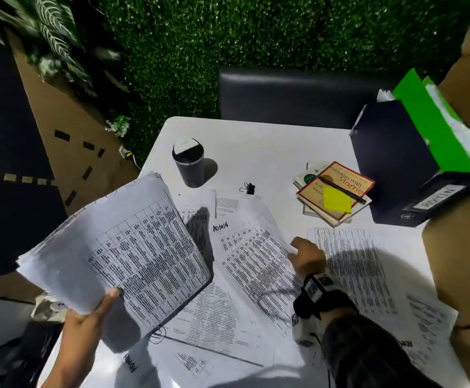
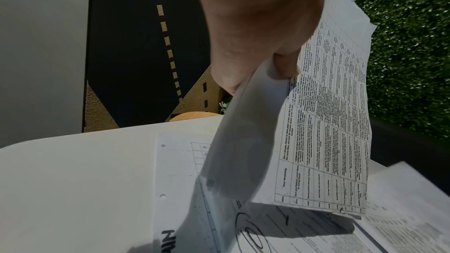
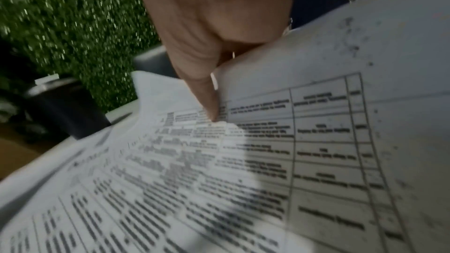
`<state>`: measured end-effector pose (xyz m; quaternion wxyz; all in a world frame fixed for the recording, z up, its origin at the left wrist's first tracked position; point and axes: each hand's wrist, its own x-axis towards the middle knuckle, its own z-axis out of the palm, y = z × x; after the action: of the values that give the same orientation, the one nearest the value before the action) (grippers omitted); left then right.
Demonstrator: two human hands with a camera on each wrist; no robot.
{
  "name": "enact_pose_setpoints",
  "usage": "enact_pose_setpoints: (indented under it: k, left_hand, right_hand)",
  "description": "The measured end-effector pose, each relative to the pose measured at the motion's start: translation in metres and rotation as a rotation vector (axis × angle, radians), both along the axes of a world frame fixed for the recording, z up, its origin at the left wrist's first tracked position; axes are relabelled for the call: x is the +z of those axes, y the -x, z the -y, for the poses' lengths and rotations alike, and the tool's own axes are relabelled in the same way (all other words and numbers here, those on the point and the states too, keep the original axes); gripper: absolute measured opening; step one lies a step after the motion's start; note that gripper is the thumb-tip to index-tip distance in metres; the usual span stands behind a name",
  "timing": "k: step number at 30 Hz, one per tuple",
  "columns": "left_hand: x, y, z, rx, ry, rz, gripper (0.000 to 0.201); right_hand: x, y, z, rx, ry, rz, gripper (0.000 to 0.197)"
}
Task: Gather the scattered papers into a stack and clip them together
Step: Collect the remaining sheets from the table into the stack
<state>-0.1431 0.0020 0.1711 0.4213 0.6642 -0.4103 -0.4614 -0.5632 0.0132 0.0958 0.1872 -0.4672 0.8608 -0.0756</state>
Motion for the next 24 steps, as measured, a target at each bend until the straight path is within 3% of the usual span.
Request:
enact_pose_setpoints:
  k: [2, 4, 9, 14, 19, 21, 24]
  left_hand:
    - [-0.004, 0.0, 0.003, -0.006, -0.004, -0.007, 0.025]
    - [-0.006, 0.002, 0.007, -0.005, 0.005, -0.036, 0.025]
    - [-0.011, 0.003, 0.023, 0.01, 0.057, -0.103, 0.043]
    - [-0.007, 0.024, 0.039, -0.049, 0.084, -0.078, 0.023]
    - [0.008, 0.066, 0.031, -0.332, 0.042, -0.123, 0.055]
    - [0.017, 0.082, 0.022, -0.511, -0.034, -0.193, 0.045]
    - [0.017, 0.101, 0.011, -0.592, -0.226, -0.286, 0.039]
  right_hand:
    - [0.008, 0.009, -0.003, 0.037, 0.095, 0.225, 0.01]
    - [0.02, 0.021, -0.008, 0.067, 0.174, 0.383, 0.014]
    - [0.08, 0.03, -0.035, -0.113, 0.476, 0.876, 0.034]
    - [0.119, 0.011, -0.057, -0.103, 0.561, 1.056, 0.036]
    - [0.106, -0.026, -0.064, -0.209, 0.5, 1.122, 0.032]
    - [0.1, -0.043, -0.066, -0.29, 0.497, 1.144, 0.032]
    - [0.108, -0.063, -0.078, -0.452, 0.48, 1.3, 0.111]
